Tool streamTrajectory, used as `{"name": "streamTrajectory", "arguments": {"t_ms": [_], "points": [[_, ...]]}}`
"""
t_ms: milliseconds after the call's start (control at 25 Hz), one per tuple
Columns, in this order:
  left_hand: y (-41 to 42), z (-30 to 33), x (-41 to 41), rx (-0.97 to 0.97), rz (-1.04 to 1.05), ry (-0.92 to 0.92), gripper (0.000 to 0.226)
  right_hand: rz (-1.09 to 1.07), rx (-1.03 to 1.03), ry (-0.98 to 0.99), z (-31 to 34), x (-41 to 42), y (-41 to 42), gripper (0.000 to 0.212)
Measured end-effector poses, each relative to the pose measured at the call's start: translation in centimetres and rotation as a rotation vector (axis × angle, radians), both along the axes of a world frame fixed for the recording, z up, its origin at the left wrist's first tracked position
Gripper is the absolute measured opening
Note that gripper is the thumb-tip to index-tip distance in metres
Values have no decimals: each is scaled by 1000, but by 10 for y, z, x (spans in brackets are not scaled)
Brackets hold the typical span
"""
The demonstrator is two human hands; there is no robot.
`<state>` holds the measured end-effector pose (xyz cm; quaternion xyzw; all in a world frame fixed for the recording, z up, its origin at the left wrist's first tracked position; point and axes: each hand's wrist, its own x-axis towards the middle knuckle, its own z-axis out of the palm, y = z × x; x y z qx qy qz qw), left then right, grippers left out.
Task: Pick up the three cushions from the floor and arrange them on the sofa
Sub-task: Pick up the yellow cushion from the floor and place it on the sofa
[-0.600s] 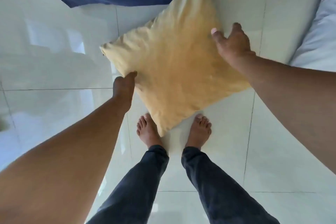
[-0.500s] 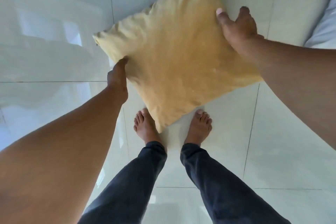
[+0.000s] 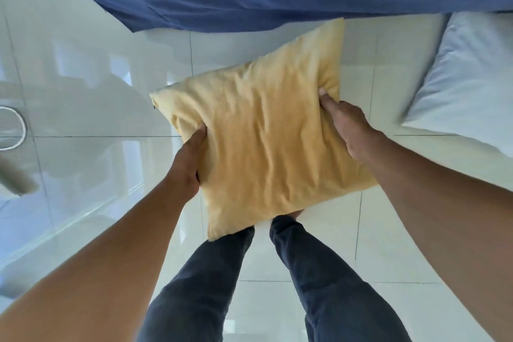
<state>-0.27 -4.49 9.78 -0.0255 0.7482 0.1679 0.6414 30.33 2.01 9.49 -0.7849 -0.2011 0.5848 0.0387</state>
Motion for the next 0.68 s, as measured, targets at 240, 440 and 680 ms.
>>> {"name": "streamTrajectory", "arguments": {"t_ms": [240, 440, 680], "points": [[9, 156, 4, 74, -130, 32, 56, -177, 81, 42, 143, 8, -36, 78], [31, 281, 10, 148, -184, 25, 46, -248, 152, 84, 261, 11, -37, 81], [55, 399, 12, 285, -208, 27, 58, -275, 285, 97, 381, 13, -17, 73]]}}
